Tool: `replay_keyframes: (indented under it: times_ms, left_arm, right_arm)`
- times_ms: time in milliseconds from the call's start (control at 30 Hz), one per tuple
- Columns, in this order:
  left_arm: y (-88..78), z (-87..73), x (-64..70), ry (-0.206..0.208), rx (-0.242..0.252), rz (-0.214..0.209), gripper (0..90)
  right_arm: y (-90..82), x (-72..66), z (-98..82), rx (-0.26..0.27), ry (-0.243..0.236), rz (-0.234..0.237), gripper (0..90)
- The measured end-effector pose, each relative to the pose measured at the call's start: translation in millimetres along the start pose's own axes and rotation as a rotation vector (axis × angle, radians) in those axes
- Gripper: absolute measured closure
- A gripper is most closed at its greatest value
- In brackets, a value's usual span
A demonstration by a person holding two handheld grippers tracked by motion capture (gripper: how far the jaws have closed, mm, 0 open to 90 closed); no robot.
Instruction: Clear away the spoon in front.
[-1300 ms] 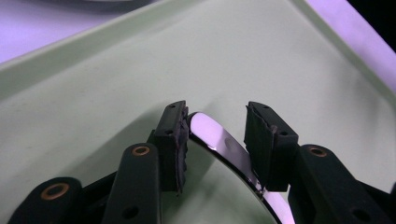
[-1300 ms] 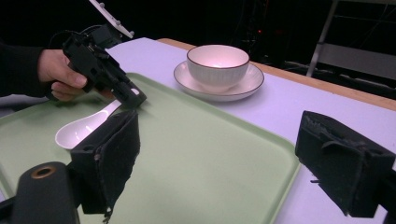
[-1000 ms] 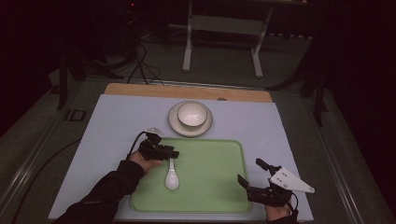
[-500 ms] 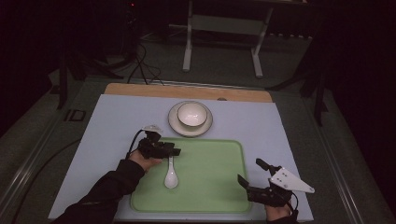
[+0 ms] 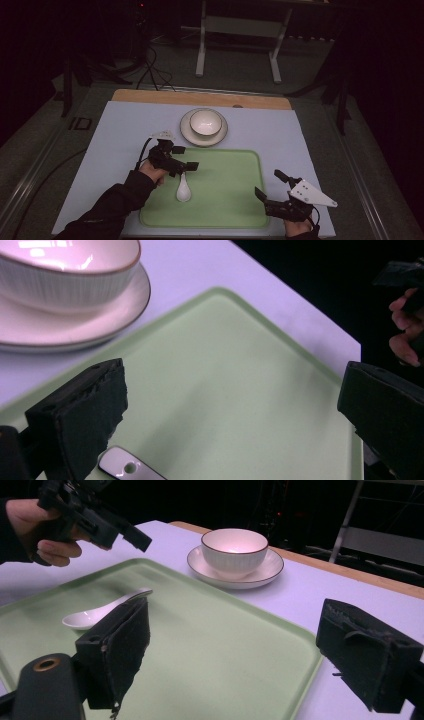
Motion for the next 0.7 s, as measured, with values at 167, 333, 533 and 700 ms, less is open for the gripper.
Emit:
replay_keyframes:
  times_ms: [167, 333, 533, 700]
  left_arm:
    - [-9.2, 1.4, 6.5, 0.033, 0.029, 0.014, 0.0]
    - [-22.6, -1.1, 13.7, 0.053, 0.051, 0.025, 0.0]
    - [-41.2, -7.0, 20.9, 0.075, 0.066, 0.051, 0.0]
    - [-55.7, -12.6, 24.9, 0.065, 0.095, 0.074, 0.0]
  right_arm:
    - [-0.2, 0.3, -0.1, 0.001, 0.003, 0.0, 13.7]
    - [-0.2, 0.5, -0.1, 0.003, 0.0, -0.001, 13.7]
    - [0.0, -0.2, -0.2, -0.001, 0.001, -0.003, 13.7]
    - [0.6, -0.5, -0.2, -0.003, 0.0, -0.003, 13.7]
Point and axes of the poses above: each handheld gripper's, and its own axes: y roughly forward along the jaws, z roughly out of its top, x roughly to its right, the point moved 1 cm from there along y, roughly forward along the jaws, and after that the axes turned 3 degrees about -x, right-handed, at the moved point
